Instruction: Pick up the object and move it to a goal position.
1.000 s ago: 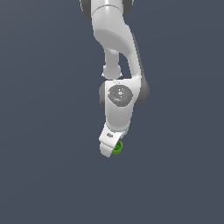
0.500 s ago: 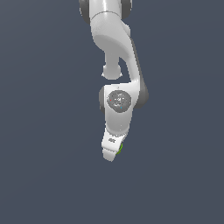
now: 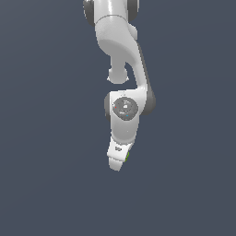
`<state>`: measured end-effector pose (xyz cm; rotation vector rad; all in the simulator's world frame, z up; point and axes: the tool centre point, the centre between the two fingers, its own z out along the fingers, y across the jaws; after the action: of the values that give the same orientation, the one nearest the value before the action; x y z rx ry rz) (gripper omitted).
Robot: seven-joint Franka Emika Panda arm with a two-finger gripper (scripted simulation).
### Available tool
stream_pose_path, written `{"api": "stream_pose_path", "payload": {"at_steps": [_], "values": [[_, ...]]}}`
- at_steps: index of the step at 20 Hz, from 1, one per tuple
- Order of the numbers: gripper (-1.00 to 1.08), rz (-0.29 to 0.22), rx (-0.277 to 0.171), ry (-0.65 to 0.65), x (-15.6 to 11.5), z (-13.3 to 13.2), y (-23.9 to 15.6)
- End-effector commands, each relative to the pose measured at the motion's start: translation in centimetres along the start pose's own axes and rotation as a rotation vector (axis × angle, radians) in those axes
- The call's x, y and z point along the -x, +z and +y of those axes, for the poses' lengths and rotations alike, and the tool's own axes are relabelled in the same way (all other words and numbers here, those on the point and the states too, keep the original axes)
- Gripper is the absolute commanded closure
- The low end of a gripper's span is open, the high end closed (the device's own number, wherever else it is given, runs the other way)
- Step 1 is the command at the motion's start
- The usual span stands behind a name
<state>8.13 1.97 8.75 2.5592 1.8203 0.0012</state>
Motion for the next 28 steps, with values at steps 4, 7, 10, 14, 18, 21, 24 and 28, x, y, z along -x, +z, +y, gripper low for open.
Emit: {"api": "stream_pose_path", "payload": {"at_steps": [4,7,10,14,18,21,24,28], "values": [[-0.92,0.0,-0.001,-0.003,0.0,-0.1,2.7],[-0.92,0.0,-0.001,-0.004,0.0,-0.2,4.0],[-0.92,0.0,-0.001,-0.005,0.0,-0.1,4.6],[1.08,0.0,-0.001,-0.004,0.0,0.0,4.5],[1.08,0.0,-0.001,-0.004,0.0,0.0,4.5],[1.08,0.0,-0.001,-0.004,0.0,0.0,4.5],[1.08,0.0,-0.002,-0.004,0.0,0.0,4.5],[1.08,0.0,-0.002,-0.004,0.2,-0.1,4.2]]}}
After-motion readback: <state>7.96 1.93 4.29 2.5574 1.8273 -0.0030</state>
